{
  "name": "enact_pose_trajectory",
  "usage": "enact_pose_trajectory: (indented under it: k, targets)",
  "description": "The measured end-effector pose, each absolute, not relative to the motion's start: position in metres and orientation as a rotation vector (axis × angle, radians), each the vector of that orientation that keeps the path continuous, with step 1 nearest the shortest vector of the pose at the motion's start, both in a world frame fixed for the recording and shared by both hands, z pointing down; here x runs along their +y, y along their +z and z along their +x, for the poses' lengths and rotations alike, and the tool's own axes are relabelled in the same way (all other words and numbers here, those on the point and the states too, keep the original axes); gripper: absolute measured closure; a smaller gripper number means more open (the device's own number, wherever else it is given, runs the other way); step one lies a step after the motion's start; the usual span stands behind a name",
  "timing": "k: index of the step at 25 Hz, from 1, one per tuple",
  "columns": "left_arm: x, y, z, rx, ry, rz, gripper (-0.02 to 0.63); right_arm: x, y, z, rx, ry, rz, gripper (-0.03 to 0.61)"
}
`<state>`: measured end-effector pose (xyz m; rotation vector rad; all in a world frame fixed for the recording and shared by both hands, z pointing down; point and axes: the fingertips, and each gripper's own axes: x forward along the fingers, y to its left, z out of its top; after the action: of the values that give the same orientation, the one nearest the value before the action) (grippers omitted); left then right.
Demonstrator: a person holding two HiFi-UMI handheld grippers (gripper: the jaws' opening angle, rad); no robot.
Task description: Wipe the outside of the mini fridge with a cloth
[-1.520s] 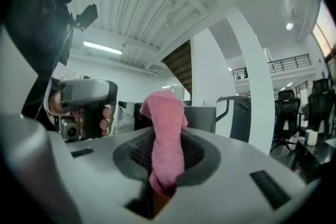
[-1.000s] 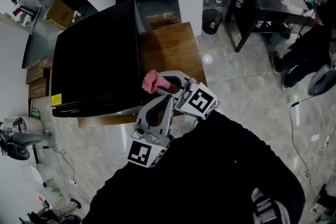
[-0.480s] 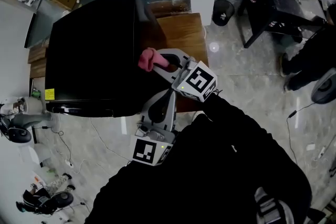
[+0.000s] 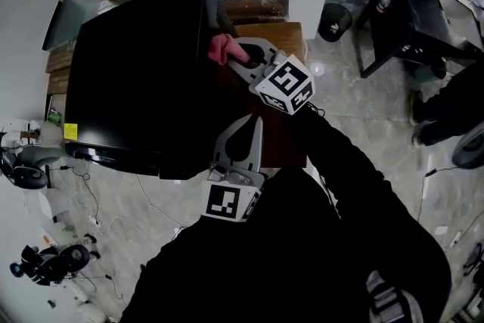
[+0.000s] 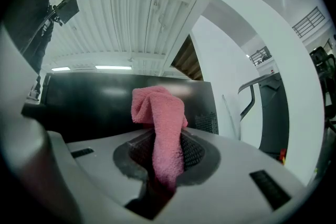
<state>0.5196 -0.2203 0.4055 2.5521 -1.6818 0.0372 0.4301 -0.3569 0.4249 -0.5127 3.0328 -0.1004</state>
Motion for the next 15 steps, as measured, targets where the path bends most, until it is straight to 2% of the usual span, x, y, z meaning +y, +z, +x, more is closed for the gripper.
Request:
enact_pose_trajectory:
  k: [15]
  targets:
    - [-0.232,0.410,0.518,-1.678,0.035,2.523,0.607,-0.456,0.434,0.424,3.068,-0.102,-0.717,0.502]
